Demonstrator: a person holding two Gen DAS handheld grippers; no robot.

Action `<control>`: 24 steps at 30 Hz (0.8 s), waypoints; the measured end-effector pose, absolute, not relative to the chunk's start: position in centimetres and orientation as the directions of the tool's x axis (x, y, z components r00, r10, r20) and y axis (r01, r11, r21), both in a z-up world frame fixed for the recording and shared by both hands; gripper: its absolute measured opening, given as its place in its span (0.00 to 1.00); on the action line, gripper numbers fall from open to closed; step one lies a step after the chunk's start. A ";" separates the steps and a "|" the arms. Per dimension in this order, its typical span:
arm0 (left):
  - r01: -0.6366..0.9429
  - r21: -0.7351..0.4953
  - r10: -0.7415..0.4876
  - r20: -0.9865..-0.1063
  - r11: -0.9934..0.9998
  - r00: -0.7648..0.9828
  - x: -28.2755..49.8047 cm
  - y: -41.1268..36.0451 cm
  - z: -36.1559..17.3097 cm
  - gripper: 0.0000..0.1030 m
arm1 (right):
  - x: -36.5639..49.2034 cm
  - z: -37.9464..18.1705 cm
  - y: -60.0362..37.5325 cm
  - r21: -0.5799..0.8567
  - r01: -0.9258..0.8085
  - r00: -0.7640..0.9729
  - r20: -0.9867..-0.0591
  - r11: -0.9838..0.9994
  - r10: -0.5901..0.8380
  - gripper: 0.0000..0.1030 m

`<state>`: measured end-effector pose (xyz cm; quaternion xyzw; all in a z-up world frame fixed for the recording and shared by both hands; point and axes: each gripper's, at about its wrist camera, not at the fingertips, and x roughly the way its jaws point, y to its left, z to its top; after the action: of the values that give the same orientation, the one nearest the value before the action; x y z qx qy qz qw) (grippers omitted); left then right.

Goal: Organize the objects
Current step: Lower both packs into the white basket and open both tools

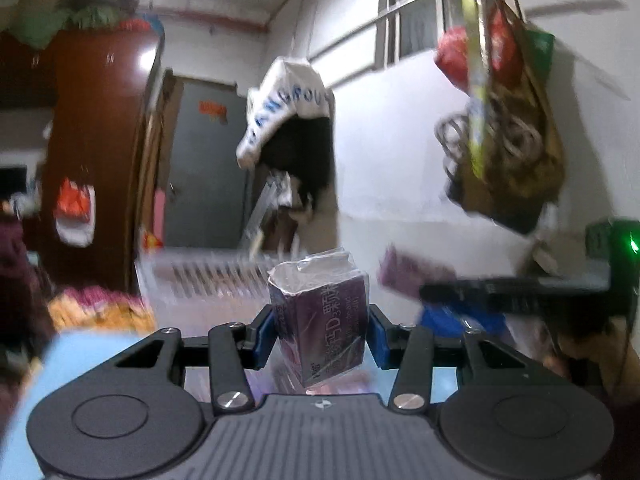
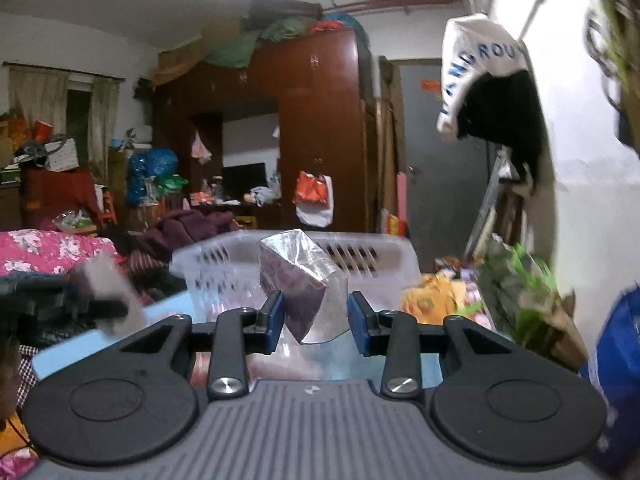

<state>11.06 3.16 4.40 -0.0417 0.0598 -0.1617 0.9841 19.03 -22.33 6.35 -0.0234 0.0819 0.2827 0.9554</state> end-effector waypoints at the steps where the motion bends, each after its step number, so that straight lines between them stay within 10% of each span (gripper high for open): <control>1: 0.302 -0.106 -0.313 -0.104 0.947 0.944 12.4 3.5 5.7 0.49 | 20.0 7.2 -21.6 -0.008 -0.546 0.826 -0.171 0.838 0.537 0.38; 8: 0.221 -0.171 -0.261 -0.271 0.960 0.926 25.4 4.5 9.5 0.49 | 28.9 10.9 -15.0 -0.076 -0.529 0.830 -0.251 0.845 0.497 0.38; 10: 0.237 -0.171 -0.280 -0.306 0.956 0.910 27.4 4.3 8.7 0.65 | 30.3 10.3 -14.0 -0.099 -0.516 0.837 -0.270 0.851 0.476 0.42; 13: 0.189 -0.163 -0.236 -0.350 0.968 0.907 28.2 4.2 7.9 0.74 | 30.9 9.3 -13.6 -0.119 -0.485 0.852 -0.288 0.866 0.438 0.85; 16: 0.211 -0.143 -0.246 -0.309 0.967 0.919 26.1 4.4 7.6 0.75 | 28.7 9.0 -15.6 -0.065 -0.492 0.856 -0.220 0.868 0.468 1.00; 24: 0.254 -0.116 -0.275 -0.236 0.960 0.932 14.5 4.5 1.7 0.75 | 22.3 2.1 -20.4 0.018 -0.475 0.833 -0.313 0.880 0.456 1.00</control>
<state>14.46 4.47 1.68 -0.0419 0.1261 -0.1346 0.9819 22.34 -20.38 2.12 -0.0302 0.1560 0.2433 0.9569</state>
